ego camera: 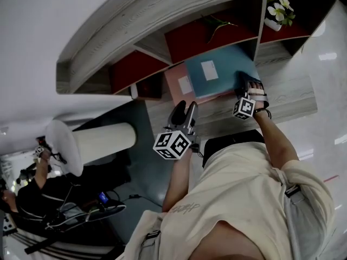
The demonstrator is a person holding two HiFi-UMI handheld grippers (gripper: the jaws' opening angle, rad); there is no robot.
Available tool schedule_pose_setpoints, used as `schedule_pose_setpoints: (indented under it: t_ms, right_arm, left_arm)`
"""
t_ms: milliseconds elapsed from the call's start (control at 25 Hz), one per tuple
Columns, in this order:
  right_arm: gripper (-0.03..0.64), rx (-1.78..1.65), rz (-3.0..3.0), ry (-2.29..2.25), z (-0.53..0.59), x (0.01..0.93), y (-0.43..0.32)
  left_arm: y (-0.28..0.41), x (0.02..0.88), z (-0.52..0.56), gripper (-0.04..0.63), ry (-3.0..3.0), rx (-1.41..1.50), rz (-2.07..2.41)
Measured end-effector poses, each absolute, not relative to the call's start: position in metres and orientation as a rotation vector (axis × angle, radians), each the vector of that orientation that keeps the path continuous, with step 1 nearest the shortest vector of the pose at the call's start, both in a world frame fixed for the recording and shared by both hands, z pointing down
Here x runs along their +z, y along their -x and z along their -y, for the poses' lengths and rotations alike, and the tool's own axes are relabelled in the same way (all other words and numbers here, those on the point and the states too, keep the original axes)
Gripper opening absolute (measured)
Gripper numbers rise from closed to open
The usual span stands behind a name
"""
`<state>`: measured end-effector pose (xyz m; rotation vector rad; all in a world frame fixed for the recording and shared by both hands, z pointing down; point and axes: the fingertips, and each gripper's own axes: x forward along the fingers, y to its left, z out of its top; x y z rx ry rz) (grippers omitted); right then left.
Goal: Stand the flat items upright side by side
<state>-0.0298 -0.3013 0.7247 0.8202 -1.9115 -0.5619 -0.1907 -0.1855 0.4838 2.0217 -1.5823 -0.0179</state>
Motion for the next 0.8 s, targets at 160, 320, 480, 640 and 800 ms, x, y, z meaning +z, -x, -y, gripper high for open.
schedule_pose_setpoints:
  t_ms: [160,320,480,640,800]
  right_arm:
    - [0.388,-0.487,1.963,-0.854,0.299,0.726,0.031]
    - [0.387,-0.476,2.027,-0.869,0.296,0.72,0.033]
    - [0.387,-0.465,2.084,-0.91,0.3,0.707,0.031]
    - [0.383,-0.443,2.142,-0.937,0.3,0.701,0.029]
    - [0.38,-0.39,2.196,-0.988,0.297,0.694,0.026]
  left_arm:
    - [0.196,0.482,0.186,0.225,-2.019,-0.003,1.585]
    - [0.2,0.48,0.185,0.225,-2.015,0.016,1.592]
    - [0.199,0.482,0.188,0.225,-2.014,0.021,1.589]
    - [0.195,0.481,0.189,0.225,-2.031,0.037,1.583]
    - [0.192,0.479,0.188,0.225,-2.036,0.034,1.58]
